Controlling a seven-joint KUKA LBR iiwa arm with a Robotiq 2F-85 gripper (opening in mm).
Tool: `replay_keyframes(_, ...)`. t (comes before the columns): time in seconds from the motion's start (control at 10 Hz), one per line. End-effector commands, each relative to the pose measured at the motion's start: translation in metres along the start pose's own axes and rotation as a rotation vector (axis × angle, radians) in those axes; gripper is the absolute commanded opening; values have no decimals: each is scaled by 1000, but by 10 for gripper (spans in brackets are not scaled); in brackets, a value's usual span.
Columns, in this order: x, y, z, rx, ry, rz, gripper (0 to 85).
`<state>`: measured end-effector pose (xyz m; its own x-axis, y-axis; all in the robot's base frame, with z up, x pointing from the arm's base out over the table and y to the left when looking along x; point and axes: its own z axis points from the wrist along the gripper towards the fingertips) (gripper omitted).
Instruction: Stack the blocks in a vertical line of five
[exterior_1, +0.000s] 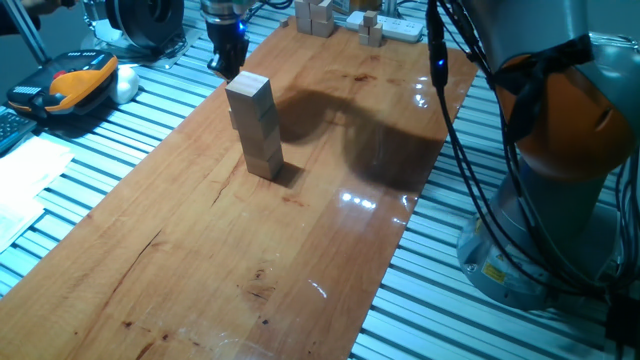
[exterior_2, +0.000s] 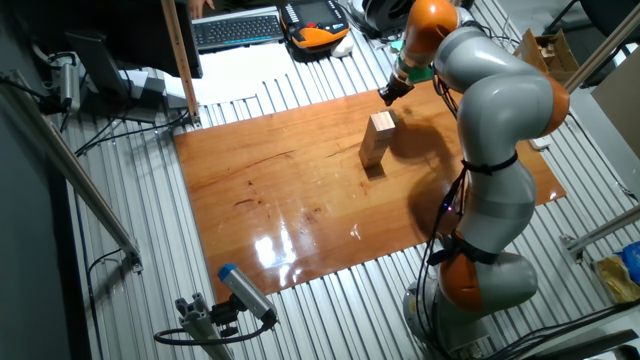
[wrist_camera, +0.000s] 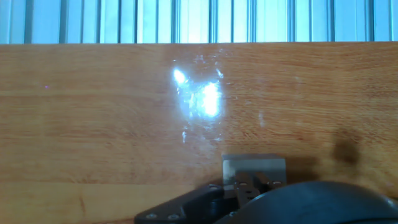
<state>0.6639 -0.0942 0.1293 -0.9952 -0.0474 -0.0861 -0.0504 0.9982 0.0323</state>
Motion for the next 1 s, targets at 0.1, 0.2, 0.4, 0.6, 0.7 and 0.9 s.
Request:
replay_keyframes(0.1, 0, 0, 2, 3, -7, -2, 170)
replay_keyframes(0.2, 0, 0, 3, 6, -12, -4, 340)
replay_keyframes(0.4, 1, -1, 7, 4, -27, 2, 510)
replay_keyframes(0.6, 2, -2, 10, 8, -36, 3, 510)
replay_keyframes(0.7, 2, -2, 12, 14, -44, 15, 680)
replay_keyframes(0.9, 2, -2, 16, 29, -46, 12, 680)
